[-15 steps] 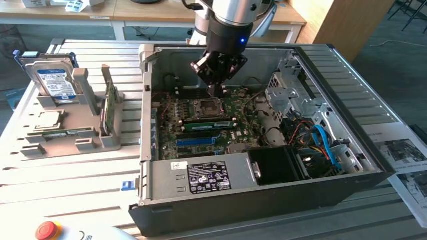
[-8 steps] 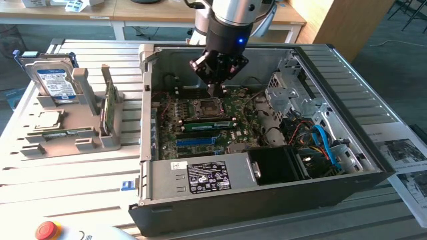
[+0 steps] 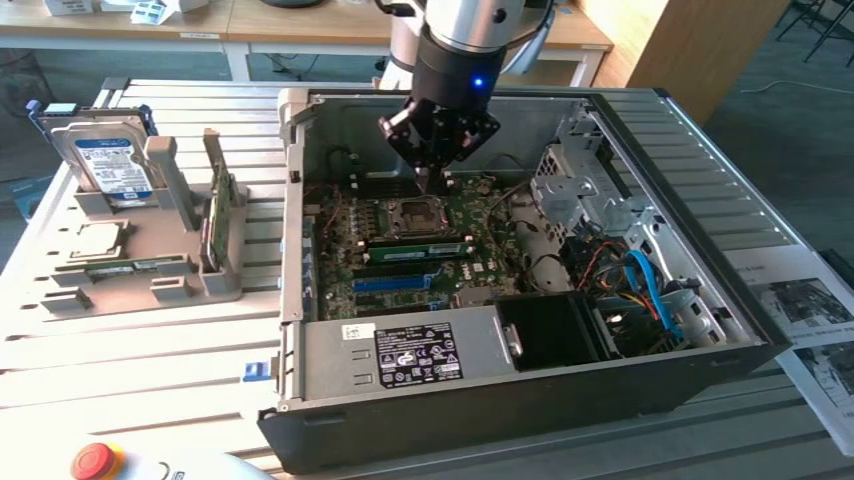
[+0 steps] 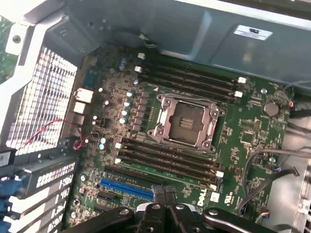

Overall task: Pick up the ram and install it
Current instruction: 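Press down the ram until it locks into place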

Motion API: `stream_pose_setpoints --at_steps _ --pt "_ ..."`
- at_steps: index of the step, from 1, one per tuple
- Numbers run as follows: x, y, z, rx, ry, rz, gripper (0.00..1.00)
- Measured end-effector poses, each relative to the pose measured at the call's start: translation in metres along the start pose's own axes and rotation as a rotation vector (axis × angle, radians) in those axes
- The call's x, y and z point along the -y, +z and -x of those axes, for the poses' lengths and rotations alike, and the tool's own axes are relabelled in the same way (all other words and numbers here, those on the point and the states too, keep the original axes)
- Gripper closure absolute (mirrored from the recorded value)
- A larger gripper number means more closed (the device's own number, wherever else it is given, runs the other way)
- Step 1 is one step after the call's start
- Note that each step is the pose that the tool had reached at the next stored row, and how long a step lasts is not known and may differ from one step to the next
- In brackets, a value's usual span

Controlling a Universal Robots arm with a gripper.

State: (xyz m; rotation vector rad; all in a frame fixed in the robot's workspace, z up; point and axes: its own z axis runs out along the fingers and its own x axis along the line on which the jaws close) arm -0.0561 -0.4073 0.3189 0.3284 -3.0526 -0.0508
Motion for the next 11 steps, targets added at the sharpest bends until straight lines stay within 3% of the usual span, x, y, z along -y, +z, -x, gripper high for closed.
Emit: stream_pose_setpoints --at_steps 11 --pt "0.0000 0.0000 0.0000 0.0048 0.140 0.0051 0.90"
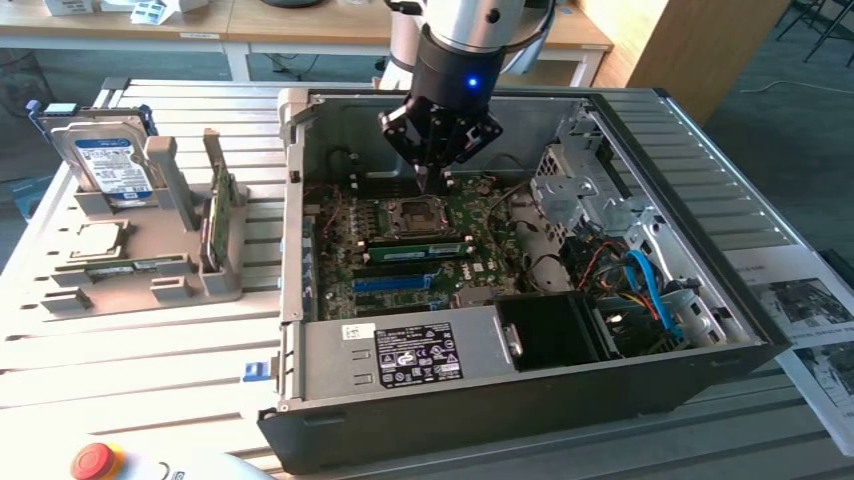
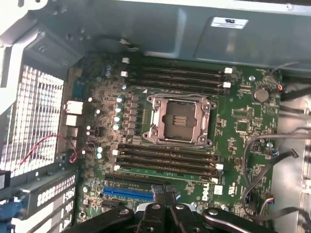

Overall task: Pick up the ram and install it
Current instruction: 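Press down the ram until it locks into place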

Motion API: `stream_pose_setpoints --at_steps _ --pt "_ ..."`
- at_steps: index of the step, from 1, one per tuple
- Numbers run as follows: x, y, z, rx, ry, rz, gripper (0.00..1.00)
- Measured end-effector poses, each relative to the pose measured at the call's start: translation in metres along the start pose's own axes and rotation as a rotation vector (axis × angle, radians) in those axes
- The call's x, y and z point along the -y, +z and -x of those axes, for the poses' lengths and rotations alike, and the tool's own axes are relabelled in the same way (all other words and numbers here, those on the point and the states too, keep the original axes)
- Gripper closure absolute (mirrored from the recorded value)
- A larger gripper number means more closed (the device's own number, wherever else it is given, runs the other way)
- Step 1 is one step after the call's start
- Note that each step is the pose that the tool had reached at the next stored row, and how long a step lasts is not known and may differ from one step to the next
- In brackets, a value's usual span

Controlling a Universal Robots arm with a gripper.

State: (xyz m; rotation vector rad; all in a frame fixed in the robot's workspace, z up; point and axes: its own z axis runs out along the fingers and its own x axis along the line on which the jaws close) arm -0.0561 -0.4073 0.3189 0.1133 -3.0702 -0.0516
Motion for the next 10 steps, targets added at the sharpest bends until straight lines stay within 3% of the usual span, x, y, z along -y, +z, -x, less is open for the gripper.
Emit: stream_pose_setpoints --at_steps 10 --pt "0.0000 0.0000 0.0000 0.0004 0.016 -0.0002 0.90"
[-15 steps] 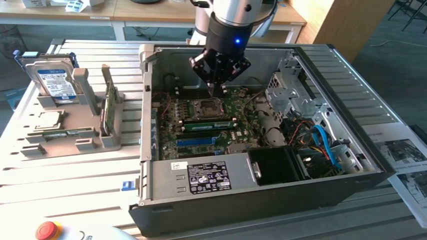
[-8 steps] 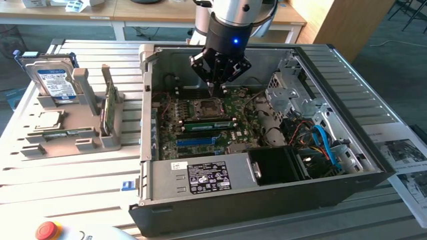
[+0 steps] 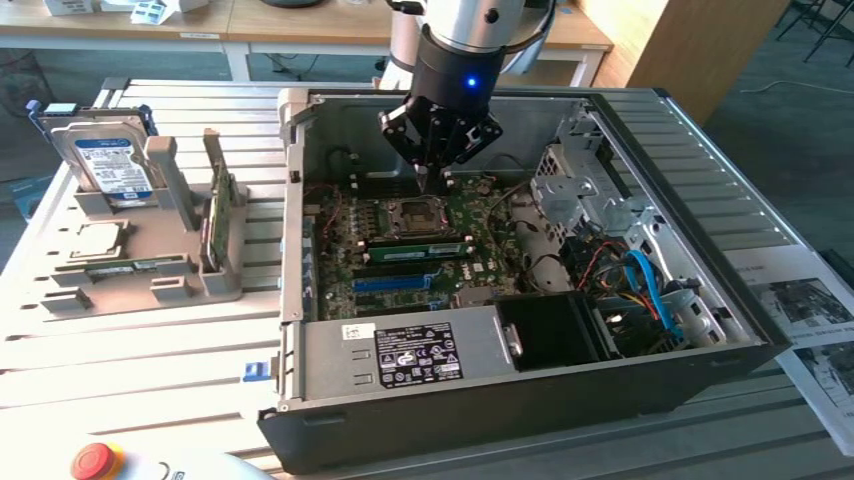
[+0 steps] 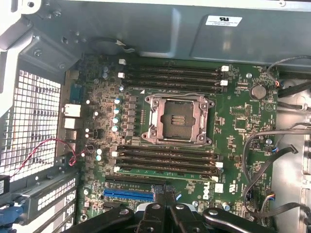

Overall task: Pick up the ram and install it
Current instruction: 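Press down the ram until it locks into place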

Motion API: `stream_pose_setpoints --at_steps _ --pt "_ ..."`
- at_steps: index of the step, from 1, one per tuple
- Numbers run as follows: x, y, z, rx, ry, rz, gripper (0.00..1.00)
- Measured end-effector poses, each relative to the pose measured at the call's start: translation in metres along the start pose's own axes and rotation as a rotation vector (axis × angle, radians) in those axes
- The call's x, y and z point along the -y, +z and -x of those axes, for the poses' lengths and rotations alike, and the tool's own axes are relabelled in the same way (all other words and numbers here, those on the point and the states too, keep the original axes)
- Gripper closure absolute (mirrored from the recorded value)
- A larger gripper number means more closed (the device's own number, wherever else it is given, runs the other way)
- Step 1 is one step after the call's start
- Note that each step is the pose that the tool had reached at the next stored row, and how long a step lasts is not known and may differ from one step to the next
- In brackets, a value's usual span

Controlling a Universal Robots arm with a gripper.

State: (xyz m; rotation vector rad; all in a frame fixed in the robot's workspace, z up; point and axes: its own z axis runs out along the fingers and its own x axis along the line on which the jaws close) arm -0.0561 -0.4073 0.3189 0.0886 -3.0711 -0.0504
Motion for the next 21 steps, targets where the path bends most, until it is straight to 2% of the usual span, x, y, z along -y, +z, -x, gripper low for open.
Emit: stream_pose_setpoints --at_steps 2,6,17,19,21 --pt "0.0000 0.0000 -0.0001 0.0010 0.000 0.0000 0.90" --pt "-0.0001 0.0001 -0.0004 0.0080 0.000 -0.0005 0.90" --pt "-0.0003 0.0003 -0.0031 0.0372 -0.001 -0.0021 0.90" --pt "-0.0003 0.0003 -0.0034 0.0399 -0.001 -0.0023 0.90" --pt "-0.0003 0.0002 -0.0035 0.0400 -0.001 -0.0024 0.90"
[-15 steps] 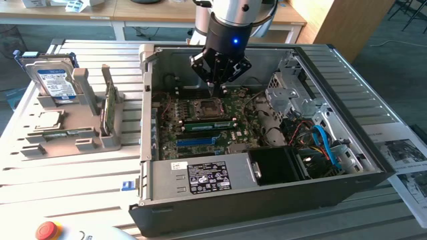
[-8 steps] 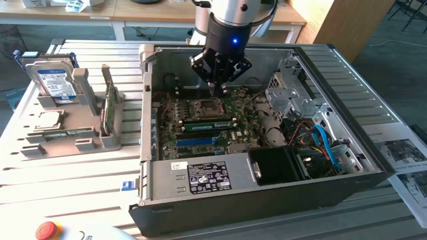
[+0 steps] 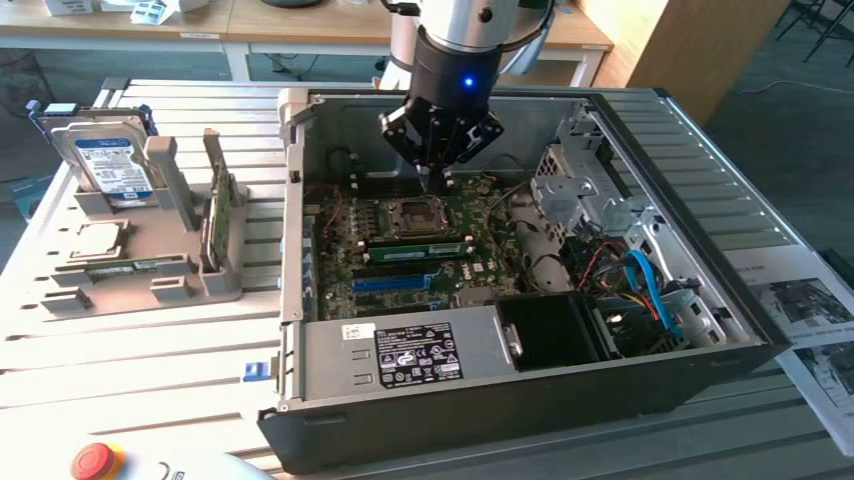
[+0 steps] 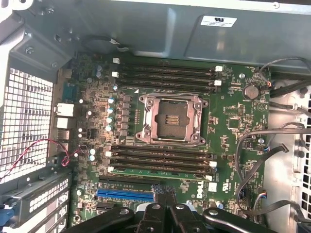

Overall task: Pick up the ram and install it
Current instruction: 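Press down the ram until it locks into place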

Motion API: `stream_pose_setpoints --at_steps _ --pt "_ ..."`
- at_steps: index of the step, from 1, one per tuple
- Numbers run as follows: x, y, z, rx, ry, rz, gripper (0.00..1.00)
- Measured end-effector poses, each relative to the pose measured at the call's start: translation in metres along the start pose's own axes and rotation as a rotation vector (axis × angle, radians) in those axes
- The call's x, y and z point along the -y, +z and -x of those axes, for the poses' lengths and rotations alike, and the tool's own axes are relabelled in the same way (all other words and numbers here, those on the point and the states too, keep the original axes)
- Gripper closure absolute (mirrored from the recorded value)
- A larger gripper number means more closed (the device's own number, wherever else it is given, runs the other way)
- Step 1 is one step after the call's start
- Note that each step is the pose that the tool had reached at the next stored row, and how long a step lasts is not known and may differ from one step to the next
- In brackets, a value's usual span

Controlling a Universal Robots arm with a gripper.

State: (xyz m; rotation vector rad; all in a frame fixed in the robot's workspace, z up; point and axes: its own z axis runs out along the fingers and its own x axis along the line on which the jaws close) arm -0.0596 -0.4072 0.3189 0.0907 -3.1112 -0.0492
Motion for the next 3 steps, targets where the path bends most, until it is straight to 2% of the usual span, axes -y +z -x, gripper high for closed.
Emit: stream_pose_setpoints --at_steps 3 --pt "0.0000 0.0000 0.0000 0.0001 0.000 0.0001 0.90"
